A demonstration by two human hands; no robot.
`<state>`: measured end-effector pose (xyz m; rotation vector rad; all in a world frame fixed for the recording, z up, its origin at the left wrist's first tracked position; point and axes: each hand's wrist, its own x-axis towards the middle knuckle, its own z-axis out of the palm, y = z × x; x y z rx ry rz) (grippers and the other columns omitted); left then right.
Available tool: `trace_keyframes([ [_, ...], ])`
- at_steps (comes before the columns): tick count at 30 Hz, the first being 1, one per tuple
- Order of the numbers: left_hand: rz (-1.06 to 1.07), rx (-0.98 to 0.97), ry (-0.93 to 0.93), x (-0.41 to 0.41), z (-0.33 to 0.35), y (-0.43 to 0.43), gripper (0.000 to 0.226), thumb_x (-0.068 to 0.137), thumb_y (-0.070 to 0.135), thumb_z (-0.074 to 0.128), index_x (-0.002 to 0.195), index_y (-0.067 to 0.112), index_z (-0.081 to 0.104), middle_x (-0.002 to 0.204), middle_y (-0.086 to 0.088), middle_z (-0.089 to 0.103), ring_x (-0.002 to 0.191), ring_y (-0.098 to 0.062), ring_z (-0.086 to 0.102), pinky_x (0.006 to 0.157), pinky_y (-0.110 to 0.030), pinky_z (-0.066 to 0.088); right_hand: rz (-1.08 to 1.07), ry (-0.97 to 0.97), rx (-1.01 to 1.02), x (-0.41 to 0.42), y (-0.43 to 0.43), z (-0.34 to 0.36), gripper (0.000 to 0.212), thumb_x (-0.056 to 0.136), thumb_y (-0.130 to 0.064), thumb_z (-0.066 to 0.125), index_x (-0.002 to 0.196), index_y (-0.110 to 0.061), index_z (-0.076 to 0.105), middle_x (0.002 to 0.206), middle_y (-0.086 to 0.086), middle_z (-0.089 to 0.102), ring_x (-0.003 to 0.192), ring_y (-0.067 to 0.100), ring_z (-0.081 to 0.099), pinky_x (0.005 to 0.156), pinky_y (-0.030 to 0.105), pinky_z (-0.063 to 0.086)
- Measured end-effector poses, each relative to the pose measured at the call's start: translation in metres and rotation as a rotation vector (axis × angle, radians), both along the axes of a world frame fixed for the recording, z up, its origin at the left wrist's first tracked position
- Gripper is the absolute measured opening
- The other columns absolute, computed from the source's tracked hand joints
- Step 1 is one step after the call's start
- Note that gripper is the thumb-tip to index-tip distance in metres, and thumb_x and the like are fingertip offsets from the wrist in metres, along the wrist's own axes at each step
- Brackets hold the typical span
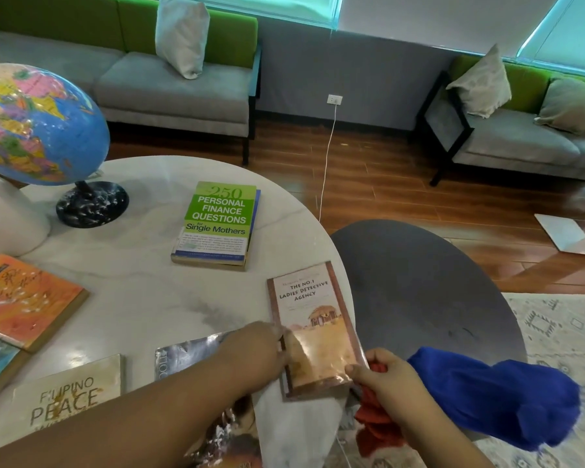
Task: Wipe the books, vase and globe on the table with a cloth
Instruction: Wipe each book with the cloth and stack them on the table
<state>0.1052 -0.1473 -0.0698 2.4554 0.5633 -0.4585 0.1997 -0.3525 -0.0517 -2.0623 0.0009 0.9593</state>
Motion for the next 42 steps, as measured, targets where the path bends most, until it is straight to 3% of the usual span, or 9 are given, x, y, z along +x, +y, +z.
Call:
trace_keyframes([
  [4, 0.311, -0.443, -0.075, 0.014, 0.038, -0.002, 0.055, 0.093, 0.058, 0.043, 0.130, 0.019, 0.053, 0.127, -0.005, 0.060, 0.109, -0.024, 0.062, 0.094, -0.037, 0.051, 0.139, -0.423, 0.087, -0.011, 0.024, 0.027, 0.014, 0.071, -0.021, 0.076, 0.071, -0.027, 0.064, 0.081, -0.008, 0.059, 0.063, 0.015, 0.062, 0.049, 0.030, 0.053],
  [8, 0.753, -1.069, -0.096, 0.015, 0.053, 0.003, 0.041, 0.096, 0.035, 0.054, 0.119, 0.001, 0.058, 0.097, -0.016, 0.068, 0.080, -0.028, 0.069, 0.072, -0.039, 0.059, 0.676, -0.962, -0.056, -0.025, 0.049, 0.045, 0.012, 0.075, -0.043, 0.063, 0.083, -0.038, 0.055, 0.091, -0.019, 0.053, 0.082, 0.004, 0.052, 0.066, 0.017, 0.042],
  [12, 0.854, -1.070, -0.183, -0.015, 0.036, 0.020, 0.031, 0.097, -0.001, 0.044, 0.126, 0.008, 0.050, 0.106, -0.017, 0.070, 0.091, -0.030, 0.069, 0.068, -0.040, 0.058, 0.880, -0.698, -0.029, -0.032, 0.056, 0.034, 0.027, 0.082, -0.045, 0.061, 0.108, -0.036, 0.057, 0.112, -0.019, 0.051, 0.104, 0.001, 0.048, 0.090, 0.022, 0.045],
  [16, 0.912, -1.093, -0.192, -0.035, 0.023, 0.031, 0.040, 0.096, -0.005, 0.046, 0.130, 0.014, 0.042, 0.111, -0.017, 0.068, 0.095, -0.034, 0.069, 0.072, -0.045, 0.060, 0.463, -0.492, -0.011, -0.020, 0.041, 0.016, 0.020, 0.086, -0.032, 0.062, 0.100, -0.043, 0.054, 0.102, -0.017, 0.058, 0.088, 0.002, 0.061, 0.079, 0.020, 0.052],
  [22, 0.858, -1.016, -0.132, -0.041, 0.009, 0.034, 0.046, 0.097, -0.002, 0.047, 0.138, 0.019, 0.043, 0.111, -0.013, 0.070, 0.097, -0.031, 0.070, 0.082, -0.051, 0.057, -0.112, -0.239, 0.190, 0.002, 0.045, 0.003, 0.025, 0.086, -0.011, 0.055, 0.093, -0.035, 0.049, 0.105, 0.008, 0.058, 0.081, 0.024, 0.066, 0.066, 0.043, 0.060],
  [25, 0.845, -0.920, -0.083, -0.038, 0.004, 0.029, 0.044, 0.097, 0.000, 0.047, 0.137, 0.019, 0.043, 0.109, -0.014, 0.070, 0.096, -0.032, 0.069, 0.082, -0.054, 0.056, 0.045, -0.390, 0.236, -0.017, 0.055, -0.002, 0.029, 0.084, -0.004, 0.062, 0.096, -0.029, 0.055, 0.112, -0.007, 0.050, 0.082, 0.005, 0.062, 0.056, 0.013, 0.051],
  [30, 0.738, -0.638, -0.007, -0.033, 0.000, 0.024, 0.038, 0.096, 0.007, 0.051, 0.131, 0.018, 0.043, 0.118, -0.011, 0.065, 0.101, -0.031, 0.066, 0.084, -0.048, 0.057, 0.819, -0.667, 0.215, -0.047, 0.050, -0.047, 0.036, 0.087, -0.034, 0.052, 0.121, -0.036, 0.062, 0.118, -0.035, 0.040, 0.120, -0.008, 0.038, 0.103, 0.007, 0.031],
  [37, 0.697, -0.592, -0.017, -0.032, 0.007, 0.018, 0.040, 0.095, 0.005, 0.051, 0.131, 0.021, 0.044, 0.121, -0.008, 0.063, 0.105, -0.028, 0.064, 0.086, -0.044, 0.057, 0.447, -0.710, -0.014, 0.007, 0.077, -0.062, 0.034, 0.097, -0.016, 0.050, 0.128, -0.026, 0.058, 0.121, -0.015, 0.047, 0.111, 0.005, 0.043, 0.100, 0.017, 0.041],
  [42, 0.639, -0.513, -0.017, -0.028, 0.013, 0.020, 0.052, 0.096, 0.006, 0.050, 0.144, 0.021, 0.035, 0.119, -0.009, 0.063, 0.101, -0.024, 0.065, 0.080, -0.031, 0.058, 0.731, -0.784, 0.236, -0.022, 0.089, -0.060, 0.034, 0.091, -0.027, 0.049, 0.121, -0.026, 0.065, 0.122, -0.010, 0.052, 0.115, 0.006, 0.042, 0.104, 0.016, 0.037],
])
